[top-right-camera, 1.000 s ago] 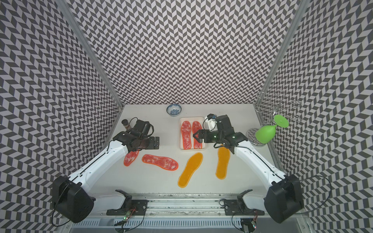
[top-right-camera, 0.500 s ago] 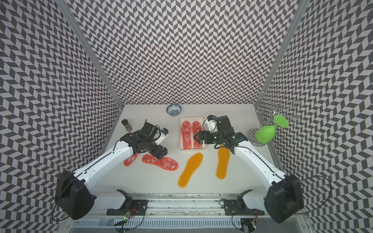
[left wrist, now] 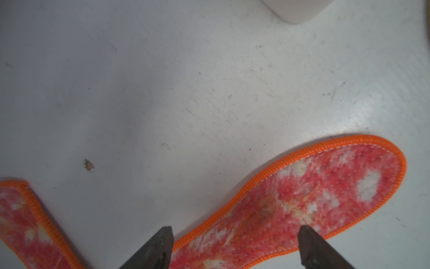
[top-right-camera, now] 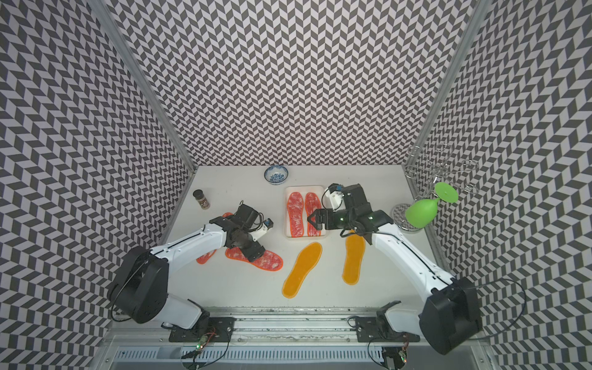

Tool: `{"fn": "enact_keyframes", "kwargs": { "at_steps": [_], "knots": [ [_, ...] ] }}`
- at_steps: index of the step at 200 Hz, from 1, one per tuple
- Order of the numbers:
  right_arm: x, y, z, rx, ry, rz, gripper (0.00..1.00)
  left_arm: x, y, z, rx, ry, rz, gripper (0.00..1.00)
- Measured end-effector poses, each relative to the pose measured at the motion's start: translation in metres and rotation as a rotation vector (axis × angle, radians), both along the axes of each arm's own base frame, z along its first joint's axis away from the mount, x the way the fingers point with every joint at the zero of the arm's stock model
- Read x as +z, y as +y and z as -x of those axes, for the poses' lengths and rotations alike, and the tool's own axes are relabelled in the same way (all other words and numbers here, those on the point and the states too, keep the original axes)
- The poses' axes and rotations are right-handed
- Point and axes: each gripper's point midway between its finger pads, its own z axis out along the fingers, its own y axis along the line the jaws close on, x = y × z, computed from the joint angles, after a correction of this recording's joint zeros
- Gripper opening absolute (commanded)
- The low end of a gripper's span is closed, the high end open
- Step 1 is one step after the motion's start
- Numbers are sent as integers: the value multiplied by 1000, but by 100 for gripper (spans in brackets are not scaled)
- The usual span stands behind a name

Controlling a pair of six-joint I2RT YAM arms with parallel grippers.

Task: Put the insoles into the storage box
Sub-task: Pick up the insole from the center of the board.

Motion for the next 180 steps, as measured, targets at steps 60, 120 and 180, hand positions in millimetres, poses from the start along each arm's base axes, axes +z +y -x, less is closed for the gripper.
{"fn": "enact_keyframes", "kwargs": {
  "at_steps": [60, 120, 180],
  "knots": [
    [-7, -1, 4, 7, 16, 5, 93, -21, 1, -6, -15, 41, -39, 79],
    [-10, 0, 6, 20, 23, 0, 93, -25, 2, -3, -14, 52, -43, 78],
    [-11, 0, 6, 22, 24, -7, 93, -31, -6, 0, 8, 125, -14, 62]
  ]
}}
